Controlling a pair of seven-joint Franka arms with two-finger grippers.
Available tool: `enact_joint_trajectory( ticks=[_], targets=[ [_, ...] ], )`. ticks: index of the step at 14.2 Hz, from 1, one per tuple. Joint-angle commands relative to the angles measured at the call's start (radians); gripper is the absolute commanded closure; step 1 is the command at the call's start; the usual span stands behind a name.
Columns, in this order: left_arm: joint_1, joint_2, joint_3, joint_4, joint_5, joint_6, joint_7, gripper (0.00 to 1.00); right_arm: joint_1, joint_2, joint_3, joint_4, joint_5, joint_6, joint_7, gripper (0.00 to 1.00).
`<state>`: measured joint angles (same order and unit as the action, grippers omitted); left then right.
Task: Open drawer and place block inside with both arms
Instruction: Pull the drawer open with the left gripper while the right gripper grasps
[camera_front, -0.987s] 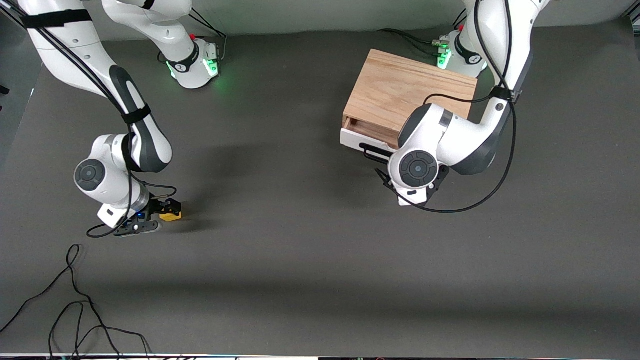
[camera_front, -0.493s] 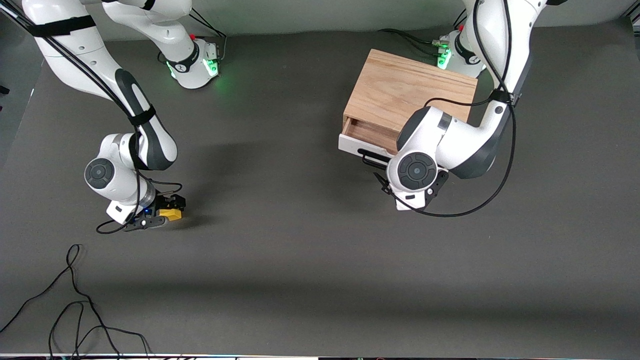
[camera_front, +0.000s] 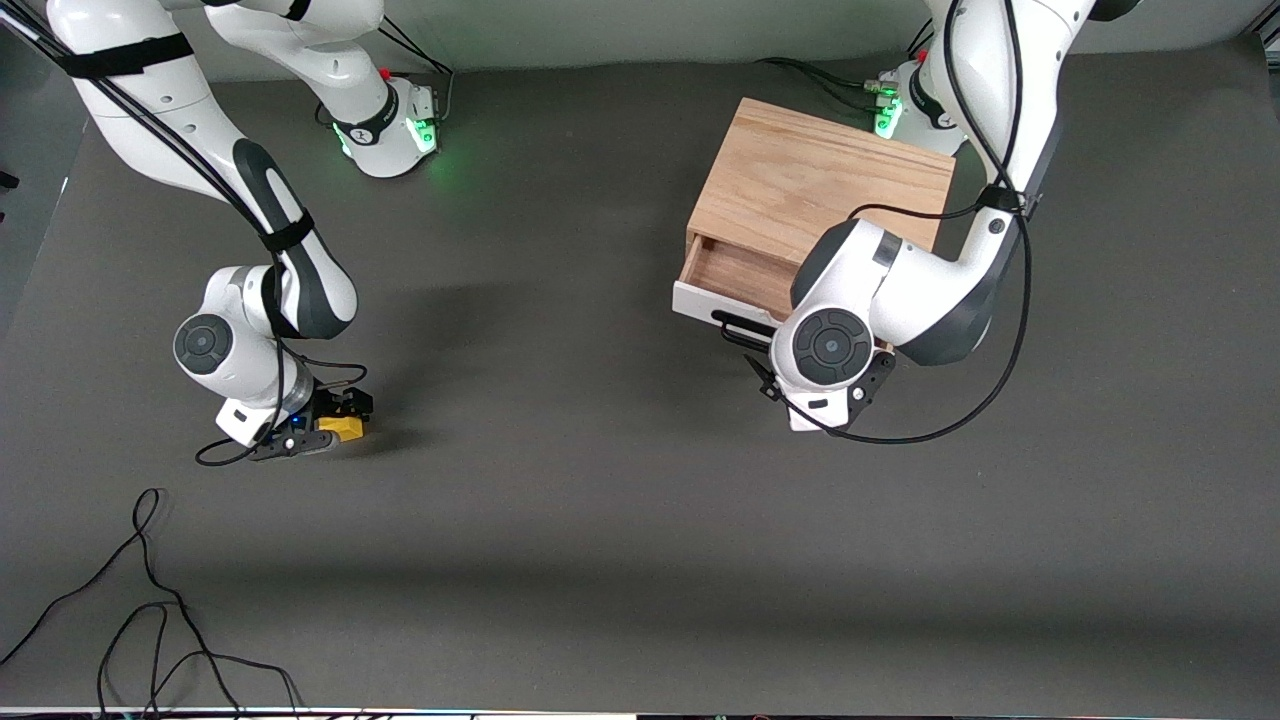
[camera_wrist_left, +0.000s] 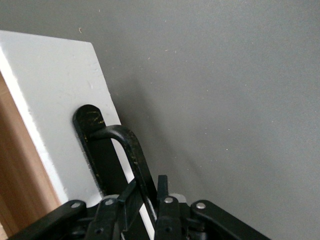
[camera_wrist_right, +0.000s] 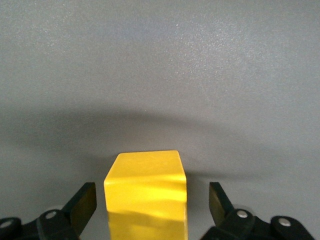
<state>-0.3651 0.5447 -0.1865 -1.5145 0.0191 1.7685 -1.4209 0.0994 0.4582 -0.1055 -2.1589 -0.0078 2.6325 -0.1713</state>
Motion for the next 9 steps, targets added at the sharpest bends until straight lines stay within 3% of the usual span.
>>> enact_joint_trajectory(
  ticks=[1,3,6,9],
  targets=[
    [0.000,-0.005,0.022,0.097,0.080,-0.007,0.077,0.00,0.003,0.019,-0.003,0.017,0.005,0.021,-0.028,0.00],
    [0.000,-0.005,0.021,0.099,0.085,-0.007,0.079,0.00,0.005,0.028,-0.003,0.025,0.005,0.023,-0.028,0.00],
    [0.008,-0.017,0.024,0.155,0.093,-0.044,0.140,0.00,0.006,0.034,-0.002,0.034,0.005,0.021,-0.028,0.12],
    [0.037,-0.092,0.022,0.191,0.093,-0.202,0.291,0.00,0.006,0.036,0.000,0.036,0.003,0.021,-0.028,0.21]
  ],
)
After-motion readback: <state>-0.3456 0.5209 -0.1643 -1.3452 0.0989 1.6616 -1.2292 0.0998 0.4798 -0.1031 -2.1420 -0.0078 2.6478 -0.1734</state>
